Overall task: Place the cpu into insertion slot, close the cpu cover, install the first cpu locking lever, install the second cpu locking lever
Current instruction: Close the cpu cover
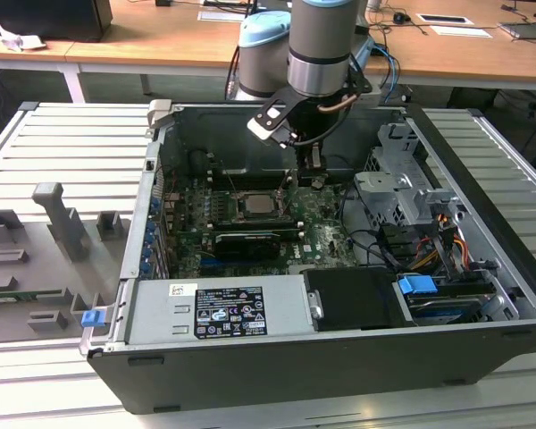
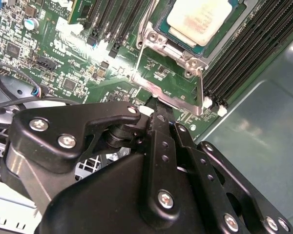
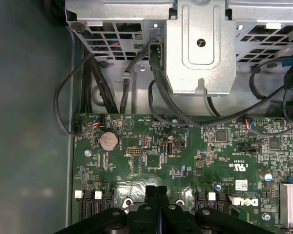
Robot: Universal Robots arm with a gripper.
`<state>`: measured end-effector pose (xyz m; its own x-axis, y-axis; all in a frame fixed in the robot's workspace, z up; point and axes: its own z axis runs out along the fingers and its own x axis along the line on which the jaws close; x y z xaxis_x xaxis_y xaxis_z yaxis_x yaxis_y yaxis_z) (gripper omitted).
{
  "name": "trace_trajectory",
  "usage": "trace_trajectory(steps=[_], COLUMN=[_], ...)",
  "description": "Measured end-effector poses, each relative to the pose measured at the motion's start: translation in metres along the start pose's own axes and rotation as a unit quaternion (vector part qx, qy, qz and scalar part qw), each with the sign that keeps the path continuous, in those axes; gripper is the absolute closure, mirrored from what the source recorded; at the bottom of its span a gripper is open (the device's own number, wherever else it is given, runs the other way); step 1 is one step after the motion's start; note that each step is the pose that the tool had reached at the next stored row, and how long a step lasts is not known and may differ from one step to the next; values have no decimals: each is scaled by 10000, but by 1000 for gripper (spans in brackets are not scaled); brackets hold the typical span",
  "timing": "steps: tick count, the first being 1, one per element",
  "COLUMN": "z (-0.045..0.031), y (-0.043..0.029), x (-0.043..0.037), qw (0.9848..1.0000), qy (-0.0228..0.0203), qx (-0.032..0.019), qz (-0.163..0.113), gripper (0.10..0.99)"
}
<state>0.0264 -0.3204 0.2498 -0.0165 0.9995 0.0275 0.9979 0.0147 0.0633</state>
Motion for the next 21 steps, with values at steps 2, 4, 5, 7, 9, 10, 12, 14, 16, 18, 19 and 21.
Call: trace_trajectory(steps=[2,4,5,7,9,10,12,14,16,18,19,21], z=[0,-1,-1,-1,-1,-2,-2,-2,-2,-2,-3,-3], y=[-4,-12,-16,-26,-33,-37,-42,-46,-52,-58,-62,-71], x=[0,0,0,1,1,1,1,1,1,1,1,1], qw=[10000,10000,10000,10000,10000,10000,10000,10000,10000,10000,10000,10000], qy=[0,0,1,3,7,7,8,9,11,14,16,21], qx=[0,0,0,0,0,0,0,0,0,0,0,0], qz=[0,0,0,0,0,1,0,0,1,1,1,2], gripper=[980,980,980,980,980,980,980,980,980,980,980,980])
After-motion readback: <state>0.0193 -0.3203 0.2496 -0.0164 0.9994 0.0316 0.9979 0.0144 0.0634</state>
